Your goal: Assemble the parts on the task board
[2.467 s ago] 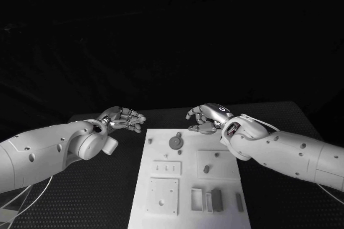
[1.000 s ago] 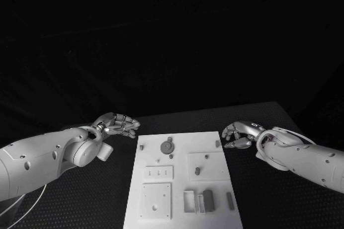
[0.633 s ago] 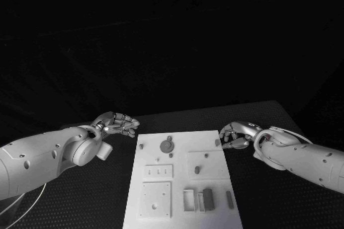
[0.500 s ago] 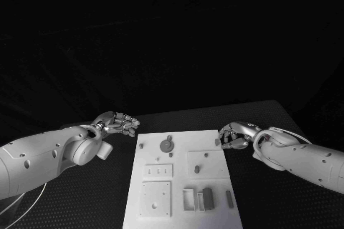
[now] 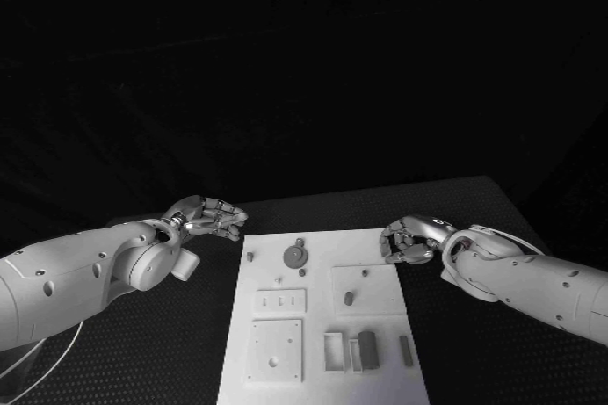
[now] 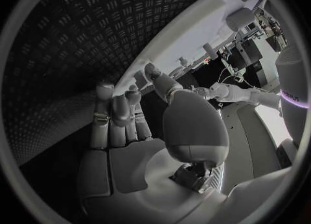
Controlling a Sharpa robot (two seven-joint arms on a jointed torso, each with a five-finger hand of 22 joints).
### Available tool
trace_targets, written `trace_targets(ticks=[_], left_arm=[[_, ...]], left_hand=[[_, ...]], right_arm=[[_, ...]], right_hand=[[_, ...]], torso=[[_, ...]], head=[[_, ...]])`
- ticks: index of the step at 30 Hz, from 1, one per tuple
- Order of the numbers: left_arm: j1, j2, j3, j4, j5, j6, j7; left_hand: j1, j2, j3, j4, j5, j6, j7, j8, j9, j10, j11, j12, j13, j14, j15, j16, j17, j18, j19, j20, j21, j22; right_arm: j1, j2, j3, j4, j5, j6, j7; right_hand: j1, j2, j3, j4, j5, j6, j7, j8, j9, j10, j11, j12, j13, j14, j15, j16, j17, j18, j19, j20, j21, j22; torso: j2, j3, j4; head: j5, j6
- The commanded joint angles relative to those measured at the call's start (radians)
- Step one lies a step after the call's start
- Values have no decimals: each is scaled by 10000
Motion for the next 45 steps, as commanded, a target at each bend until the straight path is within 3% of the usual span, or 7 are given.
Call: trace_targets(ticks=[1,17,25,30,33,45], left_arm=[[0,16,5,7,25,174,101],[-2,-22,5,17,25,169,92],[-2,-24,5,7,25,183,87],[-4,-25,4,2,25,202,83],[-4,-26,4,2,25,219,78],[-4,-24,4,0,25,257,70]], left_hand=[[25,112,-57,-20,-2,18,274,-51,12,-81,4,-46,18,43,-3,-40,12,154,33,-25,-40,12],[21,117,-61,-18,-2,10,282,-58,11,-91,9,-55,23,44,-3,-48,19,153,34,-25,-43,14],[17,119,-63,-17,-2,8,285,-61,11,-93,11,-59,27,45,-3,-52,23,152,34,-24,-45,15],[14,122,-64,-16,-2,7,285,-62,12,-93,11,-60,28,46,-2,-53,24,152,34,-24,-46,15],[11,124,-64,-15,-2,6,286,-63,12,-95,12,-62,29,46,-2,-55,26,152,34,-24,-47,16],[9,121,-68,-18,-2,3,286,-66,12,-98,13,-66,34,46,-2,-61,31,152,33,-24,-50,17]], right_arm=[[-76,60,3,-44,127,69,-24],[-179,123,4,-124,227,1,-59],[-179,158,5,-196,259,-138,-95],[-181,191,6,-190,274,-230,-91],[-189,229,6,-224,358,-411,-97],[-210,270,6,-308,427,-273,-145]], right_hand=[[-118,18,73,-5,-2,48,64,57,-5,-73,-11,82,29,-28,-5,51,15,169,37,-50,55,214],[-307,284,166,24,-2,453,142,234,55,165,62,602,226,372,67,387,337,169,221,-190,331,202],[-347,501,223,51,-2,499,143,236,49,182,64,717,276,435,70,434,386,169,243,-220,372,191],[-317,620,258,18,-2,485,149,219,39,185,68,750,285,489,72,469,454,169,257,-239,395,190],[-313,662,264,3,-2,494,150,219,38,191,69,767,289,512,74,484,478,169,263,-245,406,190],[-206,927,313,-88,-2,745,82,339,96,171,8,797,274,482,22,479,411,169,229,-264,438,186]], torso=[[9,-3,13],[0,10,-26],[1,10,-4],[2,8,-13],[4,17,-13],[6,6,-5]], head=[[10,-24],[41,-48],[39,-72],[118,-51],[85,-64],[-21,-50]])
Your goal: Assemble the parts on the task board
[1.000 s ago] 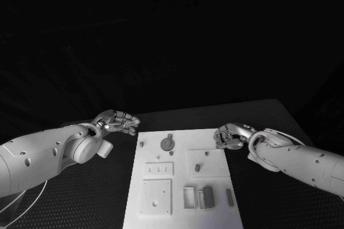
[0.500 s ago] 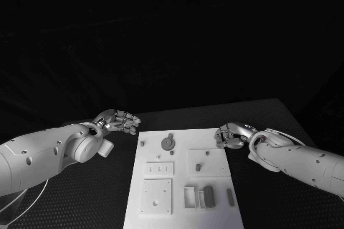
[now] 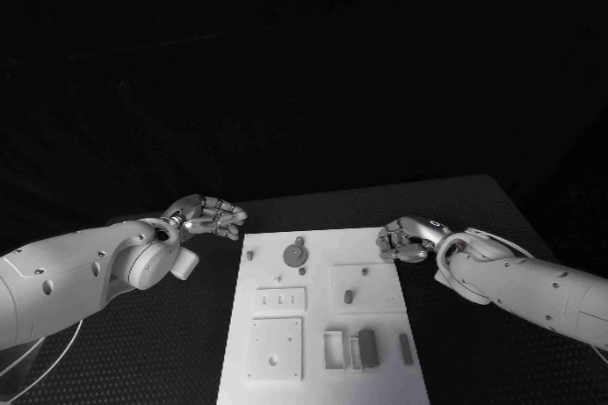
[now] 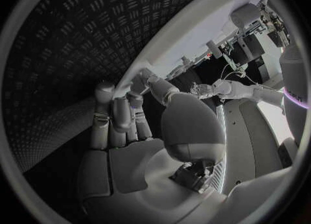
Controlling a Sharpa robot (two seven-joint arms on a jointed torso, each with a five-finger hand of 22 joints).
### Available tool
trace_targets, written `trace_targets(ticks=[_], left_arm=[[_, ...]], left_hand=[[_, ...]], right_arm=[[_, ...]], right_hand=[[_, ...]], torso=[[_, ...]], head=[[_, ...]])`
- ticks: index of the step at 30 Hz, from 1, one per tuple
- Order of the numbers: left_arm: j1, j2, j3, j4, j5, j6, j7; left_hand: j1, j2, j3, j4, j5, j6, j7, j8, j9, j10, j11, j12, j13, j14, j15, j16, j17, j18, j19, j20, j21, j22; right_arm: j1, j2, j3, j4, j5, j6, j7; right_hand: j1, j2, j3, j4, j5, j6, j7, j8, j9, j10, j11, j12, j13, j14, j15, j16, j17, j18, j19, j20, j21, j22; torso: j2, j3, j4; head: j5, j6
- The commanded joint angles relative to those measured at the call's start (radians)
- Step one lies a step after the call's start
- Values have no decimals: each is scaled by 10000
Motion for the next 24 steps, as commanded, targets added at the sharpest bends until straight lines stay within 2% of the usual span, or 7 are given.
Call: trace_targets(ticks=[1,10,15,20,22,24], left_arm=[[1,4,4,11,25,204,74],[1,-3,4,22,25,202,70],[1,-1,4,20,25,204,70],[1,-7,4,21,24,202,67],[1,-8,4,24,24,206,67],[1,-13,4,31,24,211,63]], left_hand=[[9,121,-68,-18,-3,3,286,-67,14,-62,-21,-67,14,46,-1,-62,16,113,32,-24,-51,9],[11,117,-71,-20,-2,3,285,-68,14,-64,-21,-70,17,46,-1,-66,19,113,31,-24,-54,9],[13,115,-71,-20,-2,2,285,-69,15,-65,-21,-72,19,46,-1,-69,21,113,30,-24,-55,10],[15,116,-71,-21,-2,2,284,-70,15,-65,-21,-73,21,46,-1,-71,23,114,30,-24,-56,10],[16,115,-71,-21,-2,2,284,-70,15,-65,-21,-74,22,46,-1,-72,24,114,30,-24,-57,11],[17,115,-71,-21,-2,2,283,-71,15,-66,-21,-74,23,46,-1,-73,25,114,30,-24,-57,11]], right_arm=[[-28,-1,-14,-53,-1,81,-115],[-32,19,-14,-77,7,26,-110],[-35,16,-14,-65,42,27,-104],[-39,24,-14,-79,62,13,-140],[-41,32,-14,-92,73,56,-188],[-49,57,-15,-117,77,72,-168]], right_hand=[[-1,71,9,-37,8,278,197,50,12,40,-51,59,-5,54,-54,38,-11,210,-4,-67,72,190],[3,81,-20,-32,7,369,160,96,42,41,-86,66,-16,46,-88,37,-27,210,-19,-65,86,190],[-82,-102,-106,-29,7,154,202,-33,-1,-4,-54,34,-45,-80,-69,-30,-196,210,-66,-50,72,176],[3,-31,-63,-35,7,267,187,26,32,2,-63,40,-57,-55,-71,-17,-162,210,-65,-56,77,171],[-63,-178,-130,-26,5,57,235,-97,-12,-35,-22,22,-72,-148,-41,-59,-281,210,-93,-40,67,165],[-180,-342,-198,-3,10,-340,349,-327,-107,-141,82,-31,-96,-319,56,-134,-451,210,-154,-8,29,149]], torso=[[1,0,3],[4,11,-8],[1,2,3],[4,2,3],[3,3,-2],[2,5,-5]], head=[[-20,-2],[2,-23],[-16,-21],[-18,-25],[-17,-31],[-20,-34]])
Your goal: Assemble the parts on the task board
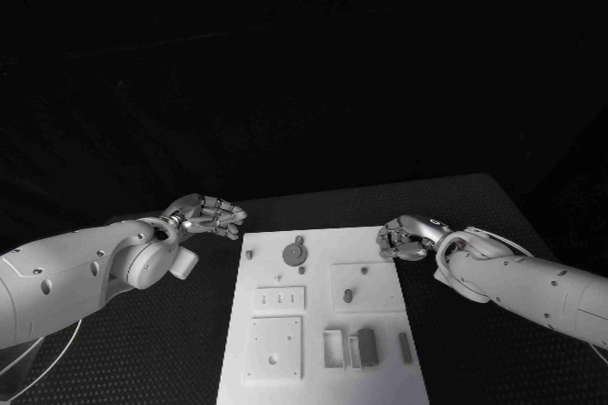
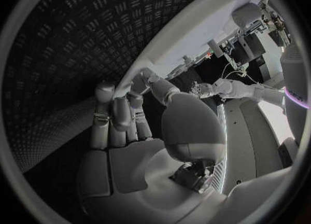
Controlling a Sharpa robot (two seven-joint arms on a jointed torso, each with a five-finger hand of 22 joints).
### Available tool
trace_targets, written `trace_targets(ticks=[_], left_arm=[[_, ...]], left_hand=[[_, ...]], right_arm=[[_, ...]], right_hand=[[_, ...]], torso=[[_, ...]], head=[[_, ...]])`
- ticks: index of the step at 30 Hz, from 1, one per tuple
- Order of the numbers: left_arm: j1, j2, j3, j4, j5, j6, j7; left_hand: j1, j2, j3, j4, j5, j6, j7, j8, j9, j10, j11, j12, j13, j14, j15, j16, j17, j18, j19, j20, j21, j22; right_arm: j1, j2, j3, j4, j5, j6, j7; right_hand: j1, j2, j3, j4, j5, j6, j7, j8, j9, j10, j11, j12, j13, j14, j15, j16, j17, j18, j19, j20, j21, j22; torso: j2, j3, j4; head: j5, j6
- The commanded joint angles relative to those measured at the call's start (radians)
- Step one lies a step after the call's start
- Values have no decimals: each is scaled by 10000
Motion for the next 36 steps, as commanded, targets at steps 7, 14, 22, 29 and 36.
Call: trace_targets(ticks=[7,14,22,29,36], left_arm=[[1,-6,5,23,24,163,36],[1,-23,5,23,23,150,24],[1,-29,5,23,23,157,27],[0,-31,5,17,23,155,29],[0,-31,5,9,23,174,29]], left_hand=[[18,114,-45,8,-3,-4,288,-33,15,-64,-8,-42,15,47,-1,-40,21,196,30,-24,-59,14],[19,113,-45,8,-2,-9,292,-37,15,-68,-6,-46,17,48,-1,-43,24,196,30,-24,-61,15],[25,118,-43,6,-2,-10,293,-39,15,-70,-5,-48,20,49,-1,-46,27,197,31,-24,-62,16],[29,122,-41,7,-2,-9,294,-40,16,-69,-5,-50,24,50,-1,-50,31,197,31,-24,-64,17],[31,124,-40,7,-2,-8,293,-40,17,-68,-5,-50,27,50,-1,-53,34,197,32,-24,-65,18]], right_arm=[[-63,17,-18,-78,48,120,-128],[-65,-8,-18,-56,49,-12,-106],[-80,-45,-18,1,34,-48,-91],[-86,-62,-18,3,34,-92,-81],[-93,-76,-18,20,37,-70,-33]], right_hand=[[-152,-422,-126,10,8,-811,426,-492,-265,-268,275,-51,-46,-272,292,-81,-104,211,-180,62,-60,133],[-183,-436,-118,23,8,-838,449,-506,-276,-301,299,-50,-56,-302,318,-82,-106,211,-198,78,-74,127],[-136,-336,-48,23,9,-751,442,-454,-262,-319,295,-35,-73,-319,318,-70,-109,211,-197,88,-77,125],[-118,-276,-24,17,8,-617,407,-375,-235,-307,262,-3,-86,-315,287,-47,-110,211,-184,92,-62,133],[-116,-228,-10,18,8,-566,387,-345,-225,-303,244,8,-97,-313,270,-38,-114,211,-179,92,-57,135]], torso=[[-1,3,-2],[-2,3,-4],[-5,4,-9],[-3,1,0],[1,0,-2]], head=[[-2,-1],[-43,-14],[-59,-24],[-68,-27],[-83,-39]])
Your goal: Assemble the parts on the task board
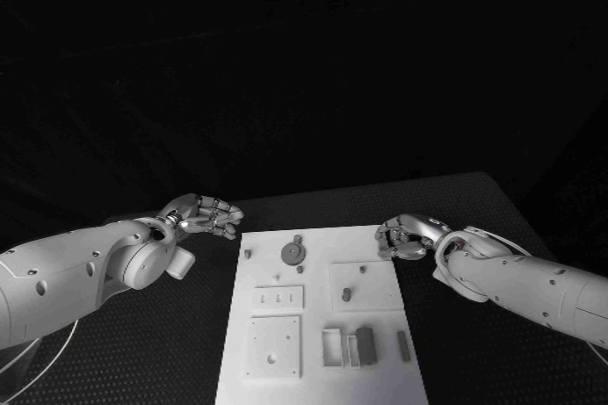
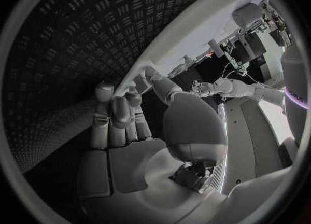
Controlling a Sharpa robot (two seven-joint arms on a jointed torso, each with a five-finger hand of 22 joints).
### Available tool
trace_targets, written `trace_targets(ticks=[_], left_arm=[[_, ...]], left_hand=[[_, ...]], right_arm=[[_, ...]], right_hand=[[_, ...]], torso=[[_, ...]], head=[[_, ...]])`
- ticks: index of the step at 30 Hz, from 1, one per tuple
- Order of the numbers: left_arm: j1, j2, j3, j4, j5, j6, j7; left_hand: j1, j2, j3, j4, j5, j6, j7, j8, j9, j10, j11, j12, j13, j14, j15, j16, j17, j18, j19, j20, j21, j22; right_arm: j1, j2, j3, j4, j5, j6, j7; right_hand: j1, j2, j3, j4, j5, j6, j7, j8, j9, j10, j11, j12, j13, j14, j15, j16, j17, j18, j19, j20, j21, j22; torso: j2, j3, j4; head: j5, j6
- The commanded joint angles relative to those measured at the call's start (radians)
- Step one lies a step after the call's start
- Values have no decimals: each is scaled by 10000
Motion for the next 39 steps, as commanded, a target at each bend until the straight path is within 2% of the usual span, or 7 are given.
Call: trace_targets(ticks=[1,7,10,17,34,37,39], left_arm=[[1,5,5,4,24,162,61],[1,11,5,2,24,170,61],[0,1,5,-5,24,167,57],[-1,6,5,0,24,173,61],[-2,-5,5,3,20,180,63],[0,-17,5,33,-22,240,40],[0,1,5,39,-39,256,64]], left_hand=[[-9,85,-40,7,-2,-8,292,-40,17,-67,-4,-51,13,50,-1,-53,16,109,32,-24,-65,11],[-8,89,-39,8,-2,-7,291,-40,18,-66,-4,-51,15,51,-1,-56,18,109,32,-24,-66,11],[-7,91,-39,8,-2,-6,290,-40,19,-66,-5,-51,17,52,-1,-57,19,109,32,-24,-66,12],[-5,93,-38,7,-2,-5,287,-40,20,-65,-6,-52,20,52,0,-60,22,109,32,-23,-68,13],[9,94,-36,3,-2,-3,281,-40,22,-63,-9,-54,27,53,-1,-67,29,110,32,-24,-71,14],[68,133,-22,2,-3,109,106,22,57,-27,-75,-45,59,58,1,-92,51,106,27,-21,-85,20],[110,169,-21,5,-4,242,-39,90,92,34,-144,-23,94,59,4,-116,69,103,27,-19,-93,28]], right_arm=[[-47,-19,-20,-7,-39,75,-31],[-53,-24,-20,10,-51,12,-15],[-54,-30,-20,10,-54,17,-31],[-61,-24,-20,13,-114,62,-52],[-78,-19,-19,39,-182,-10,-88],[-77,-7,-18,22,-215,-56,-177],[-76,-12,-15,76,-215,-140,-237]], right_hand=[[44,90,62,1,9,-115,286,71,18,14,-29,24,-12,-19,-3,24,-14,244,-1,-13,-17,137],[166,208,116,-36,8,32,240,158,51,21,-72,45,-31,-19,-43,38,-20,244,-4,-26,-6,145],[240,274,108,-37,8,335,147,339,139,45,-159,69,-49,-5,-125,55,-27,244,-2,-30,14,156],[234,433,75,-36,8,688,-2,557,274,98,-301,85,-97,27,-259,67,-50,244,18,-40,44,161],[241,564,6,-33,8,1557,-370,1123,758,229,-650,84,-200,173,-585,105,35,244,27,-74,94,163],[139,510,-51,-19,9,1717,-439,1209,833,312,-716,105,-213,355,-644,190,248,244,88,-91,134,166],[123,534,-39,-16,9,1768,-473,1230,864,360,-750,105,-228,421,-681,215,306,244,122,-111,148,161]], torso=[[5,0,-4],[6,0,0],[6,-2,9],[5,-4,3],[5,-4,1],[9,-6,13],[11,-1,10]], head=[[-12,-9],[-20,-17],[-21,-28],[-23,-27],[-33,-19],[-76,-7],[-50,-9]])
